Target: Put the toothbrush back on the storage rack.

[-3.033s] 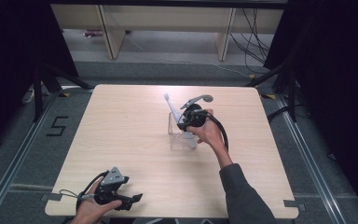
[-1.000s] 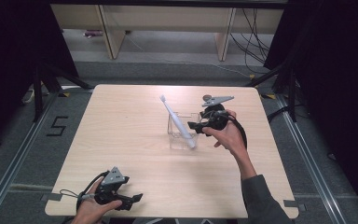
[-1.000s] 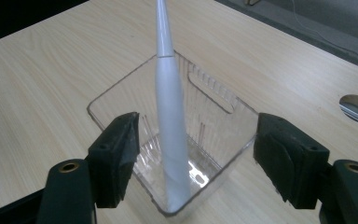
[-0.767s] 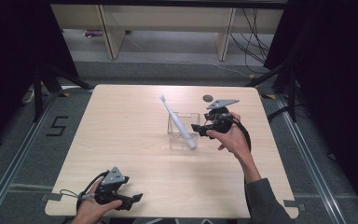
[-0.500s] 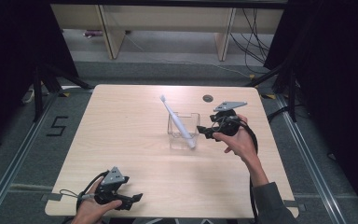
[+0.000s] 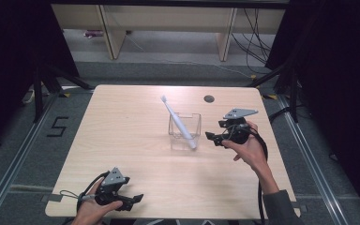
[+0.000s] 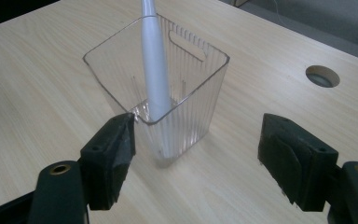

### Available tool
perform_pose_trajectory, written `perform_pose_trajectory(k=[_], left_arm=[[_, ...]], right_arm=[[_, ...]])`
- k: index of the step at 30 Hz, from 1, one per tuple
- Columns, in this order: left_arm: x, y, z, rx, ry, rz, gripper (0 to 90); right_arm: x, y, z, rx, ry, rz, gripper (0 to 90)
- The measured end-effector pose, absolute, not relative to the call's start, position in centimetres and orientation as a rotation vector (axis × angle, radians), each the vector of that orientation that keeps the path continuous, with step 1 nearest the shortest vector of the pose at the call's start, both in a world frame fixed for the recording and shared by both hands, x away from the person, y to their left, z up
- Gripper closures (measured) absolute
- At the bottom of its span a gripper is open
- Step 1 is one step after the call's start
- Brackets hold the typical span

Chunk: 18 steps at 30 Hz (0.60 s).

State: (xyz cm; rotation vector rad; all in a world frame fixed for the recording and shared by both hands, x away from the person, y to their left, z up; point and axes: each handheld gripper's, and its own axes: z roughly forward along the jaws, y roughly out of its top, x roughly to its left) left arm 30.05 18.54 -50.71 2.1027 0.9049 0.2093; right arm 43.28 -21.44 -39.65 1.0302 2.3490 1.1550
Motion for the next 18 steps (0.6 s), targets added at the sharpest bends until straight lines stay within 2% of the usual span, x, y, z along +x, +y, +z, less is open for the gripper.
perform_pose_trajectory(k=[18], left_arm=[[30.0,18.5,-50.7,2.106,0.901,0.211,15.1]], right_arm=[[41.6,-22.6,-40.7,0.991,2.359,1.144,25.9]])
